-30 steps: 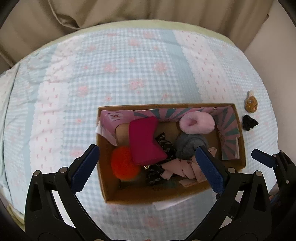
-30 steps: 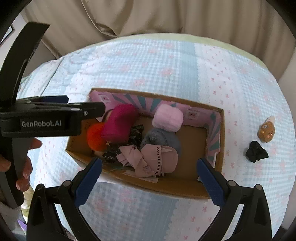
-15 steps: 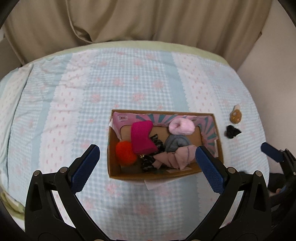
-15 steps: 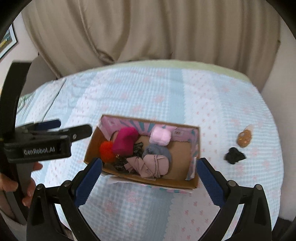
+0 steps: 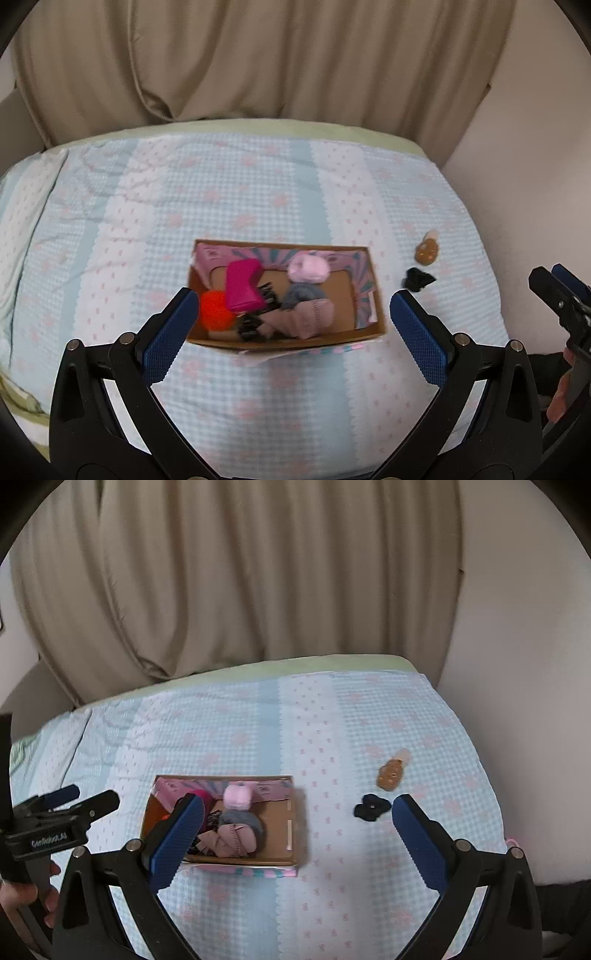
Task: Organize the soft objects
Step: 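Move both tools toward the black scrunchie and brown plush toy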
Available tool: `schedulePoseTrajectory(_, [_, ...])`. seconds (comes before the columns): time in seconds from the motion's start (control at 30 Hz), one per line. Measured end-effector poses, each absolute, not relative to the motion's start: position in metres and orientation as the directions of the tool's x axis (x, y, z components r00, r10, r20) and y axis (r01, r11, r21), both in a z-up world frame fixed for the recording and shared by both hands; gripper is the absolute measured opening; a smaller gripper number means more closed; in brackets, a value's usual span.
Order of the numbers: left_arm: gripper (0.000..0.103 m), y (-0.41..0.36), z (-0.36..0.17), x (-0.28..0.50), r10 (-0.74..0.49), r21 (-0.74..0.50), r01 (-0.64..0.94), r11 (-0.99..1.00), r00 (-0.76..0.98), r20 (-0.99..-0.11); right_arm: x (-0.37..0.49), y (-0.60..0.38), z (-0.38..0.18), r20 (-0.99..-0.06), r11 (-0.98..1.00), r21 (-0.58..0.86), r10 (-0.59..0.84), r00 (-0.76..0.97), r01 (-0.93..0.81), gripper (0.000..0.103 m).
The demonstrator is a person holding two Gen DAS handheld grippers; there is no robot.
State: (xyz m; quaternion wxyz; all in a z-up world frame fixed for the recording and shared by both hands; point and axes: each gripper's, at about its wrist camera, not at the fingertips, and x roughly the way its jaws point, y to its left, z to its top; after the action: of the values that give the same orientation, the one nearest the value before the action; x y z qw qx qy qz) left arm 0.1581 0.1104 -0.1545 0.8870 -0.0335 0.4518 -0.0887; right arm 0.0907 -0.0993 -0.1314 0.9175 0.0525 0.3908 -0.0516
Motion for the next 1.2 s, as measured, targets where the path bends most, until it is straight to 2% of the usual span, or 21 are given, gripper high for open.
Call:
schedulePoseTrajectory(0.27, [0.103, 0.032, -0.147, 0.148, -0.209, -0.161, 0.133, 0.978, 0.587, -0.782, 0.086, -0.178, -0.124, -0.722, 0.987, 0.072, -0.048, 0.69, 0.144, 0.102])
schedulePoseTrajectory(0.5, [0.103, -0.053, -0.169, 0.156, -0.217, -0.155, 0.156, 0.975, 0.56, -0.8, 0.105, -0.248, -0.135, -0.746, 0.993, 0.07, -0.015, 0.666, 0.1, 0.102])
schedulePoseTrajectory(0.77, [0.103, -0.134, -0.233, 0.185, -0.216, -0.135, 0.203, 0.97, 0.458, -0.862, 0.16, -0.311, -0.18, -0.809, 0.993, 0.105, 0.05, 0.586, 0.061, 0.102])
schedulePoseTrajectory(1.0, [0.103, -0.175, -0.301, 0.22, -0.232, -0.142, 0.258, 0.955, 0.362, -0.903, 0.215, -0.339, -0.235, -0.861, 0.985, 0.15, 0.089, 0.5, 0.081, 0.102])
schedulePoseTrajectory(1.2, [0.102, -0.191, -0.364, 0.256, -0.247, -0.187, 0.224, 0.956, 0.279, -0.928, 0.258, -0.344, -0.299, -0.908, 0.977, 0.178, 0.118, 0.401, 0.115, 0.101])
